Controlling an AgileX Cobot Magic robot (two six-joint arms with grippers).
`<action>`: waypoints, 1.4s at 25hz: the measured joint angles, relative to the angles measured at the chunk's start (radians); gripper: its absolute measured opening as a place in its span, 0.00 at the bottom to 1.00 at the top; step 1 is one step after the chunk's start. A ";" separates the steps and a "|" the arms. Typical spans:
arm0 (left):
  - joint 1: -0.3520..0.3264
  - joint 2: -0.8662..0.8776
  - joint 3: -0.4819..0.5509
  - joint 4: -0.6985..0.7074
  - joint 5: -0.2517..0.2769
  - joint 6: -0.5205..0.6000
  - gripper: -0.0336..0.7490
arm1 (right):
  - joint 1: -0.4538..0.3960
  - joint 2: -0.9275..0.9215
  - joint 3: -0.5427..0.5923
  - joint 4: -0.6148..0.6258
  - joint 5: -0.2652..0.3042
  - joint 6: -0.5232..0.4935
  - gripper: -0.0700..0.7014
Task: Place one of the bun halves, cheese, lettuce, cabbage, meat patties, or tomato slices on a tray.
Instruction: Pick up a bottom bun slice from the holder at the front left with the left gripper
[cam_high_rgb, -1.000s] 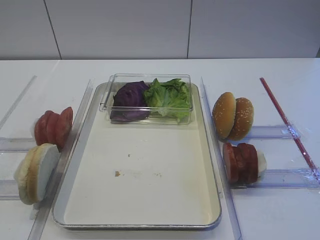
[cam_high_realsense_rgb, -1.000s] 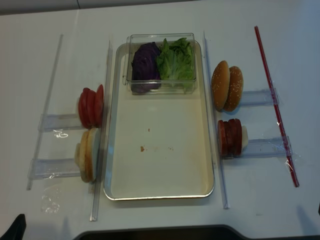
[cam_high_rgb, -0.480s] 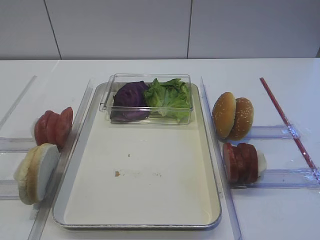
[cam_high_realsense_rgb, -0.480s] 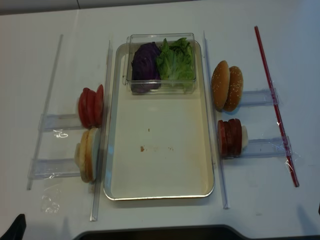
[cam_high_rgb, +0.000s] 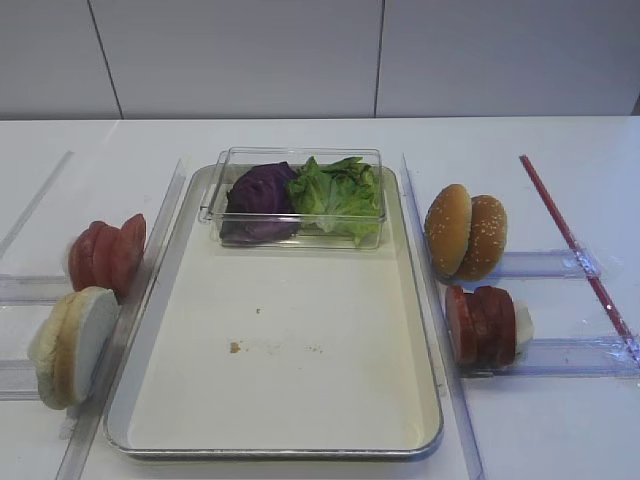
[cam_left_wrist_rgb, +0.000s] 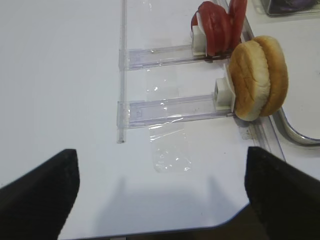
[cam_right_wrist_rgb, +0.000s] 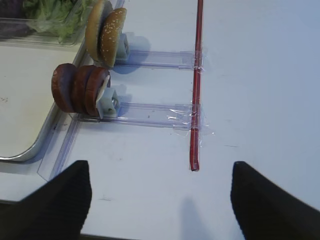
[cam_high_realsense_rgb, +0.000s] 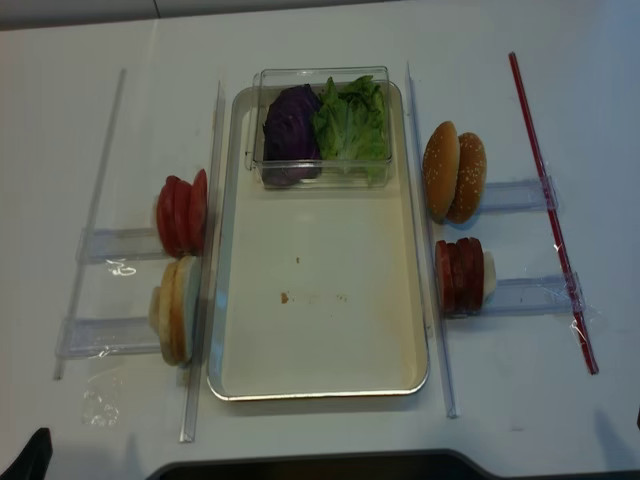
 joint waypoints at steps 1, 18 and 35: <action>0.000 0.000 0.000 0.000 0.000 0.000 0.88 | 0.000 0.000 0.000 0.000 0.000 0.000 0.09; 0.000 0.014 -0.017 -0.066 0.003 0.017 0.85 | 0.000 0.000 0.000 -0.013 0.000 0.015 0.09; -0.054 0.294 -0.230 -0.194 -0.013 0.132 0.78 | 0.000 0.000 0.000 -0.017 0.000 0.017 0.09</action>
